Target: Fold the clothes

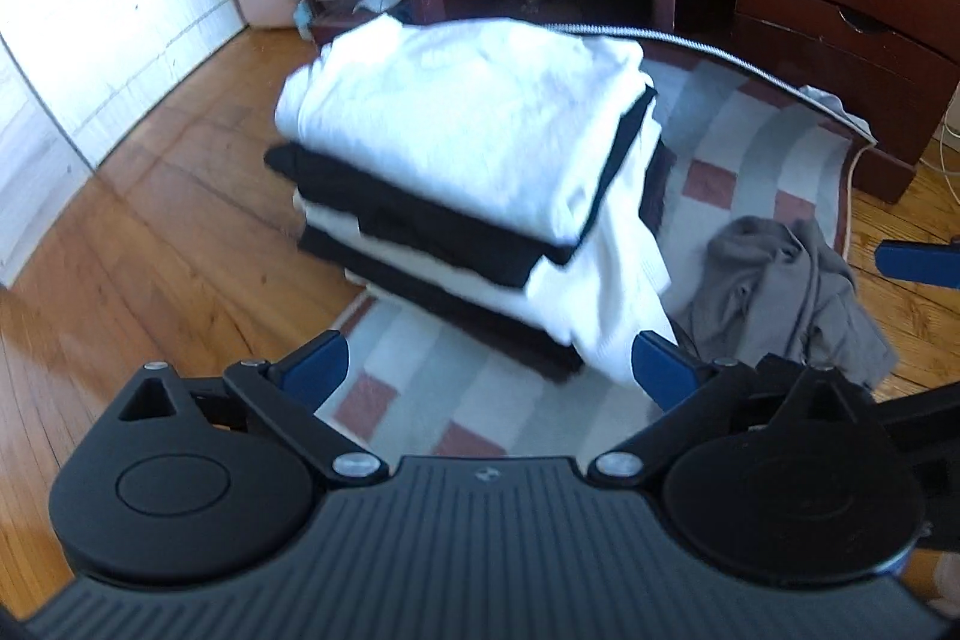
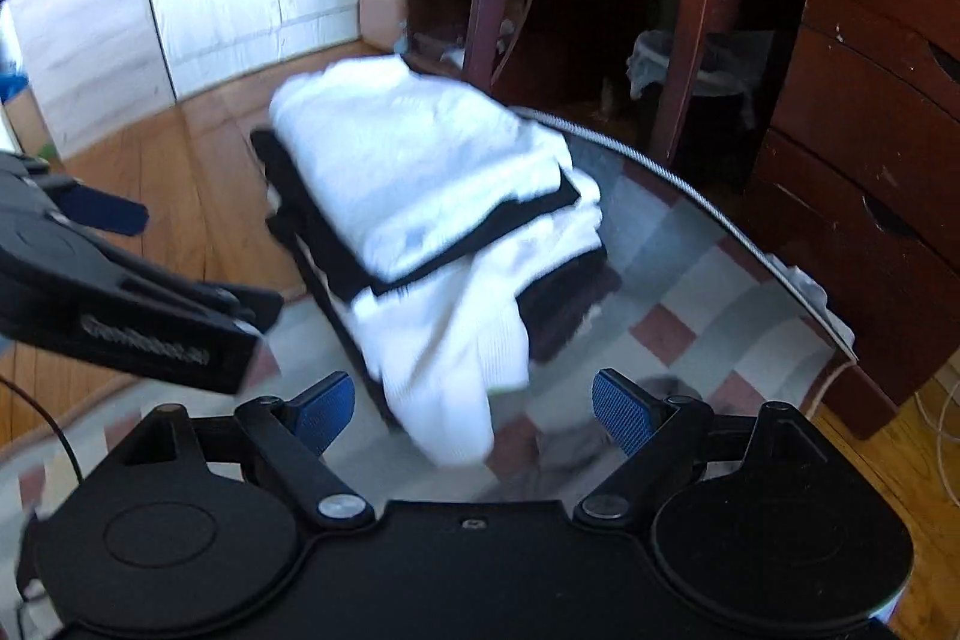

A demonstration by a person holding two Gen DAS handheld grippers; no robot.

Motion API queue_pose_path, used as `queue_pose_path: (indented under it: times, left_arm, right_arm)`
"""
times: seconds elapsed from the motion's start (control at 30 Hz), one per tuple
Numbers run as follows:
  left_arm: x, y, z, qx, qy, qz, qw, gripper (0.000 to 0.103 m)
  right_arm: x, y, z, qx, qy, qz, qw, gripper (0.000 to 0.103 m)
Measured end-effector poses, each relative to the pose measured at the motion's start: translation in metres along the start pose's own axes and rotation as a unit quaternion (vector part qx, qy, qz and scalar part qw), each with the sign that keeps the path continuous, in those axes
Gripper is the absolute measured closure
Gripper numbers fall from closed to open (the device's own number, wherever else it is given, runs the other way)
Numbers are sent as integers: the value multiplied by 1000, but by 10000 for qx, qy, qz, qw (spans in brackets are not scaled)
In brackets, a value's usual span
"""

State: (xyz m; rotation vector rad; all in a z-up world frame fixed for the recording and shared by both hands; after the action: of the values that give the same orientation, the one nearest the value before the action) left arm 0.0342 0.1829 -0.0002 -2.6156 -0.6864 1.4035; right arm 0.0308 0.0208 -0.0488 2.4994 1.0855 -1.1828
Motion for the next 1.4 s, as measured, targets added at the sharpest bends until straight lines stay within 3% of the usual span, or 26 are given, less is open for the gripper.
queue_pose_path:
  times: [0.27,0.43,0.63,0.83,1.13,1.4]
  left_arm:
    - [-28,34,38,628,198,22,9978,0]
    - [-30,36,46,531,145,83,9984,0]
    - [-26,26,50,253,89,-87,9996,0]
    - [-30,31,53,269,105,-8,9996,0]
    - [-28,34,55,390,109,-214,9990,0]
    - [-28,36,55,357,92,-116,9993,0]
  right_arm:
    - [-24,-8,44,-291,-226,76,9993,14]
    - [-35,-7,57,-151,-178,107,9997,15]
    - [-42,-8,55,-248,-30,265,9993,15]
    - [-46,-9,51,-531,-69,443,9976,15]
    - [-45,-4,54,-705,-144,532,9960,15]
    - [-45,-4,52,-714,-81,449,9964,15]
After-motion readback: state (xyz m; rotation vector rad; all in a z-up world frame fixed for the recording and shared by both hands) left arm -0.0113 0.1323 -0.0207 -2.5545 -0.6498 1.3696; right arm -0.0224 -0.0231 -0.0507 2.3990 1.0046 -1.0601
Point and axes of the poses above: each gripper's, at about its wrist camera, not at the fingertips, and x roughly the way its jaws point, y to its right, z to its underside, the point moved 7 cm from there along x, roughly the way its jaws point, and after that the axes turned 12 degrees about -z, right-handed, at the moved point
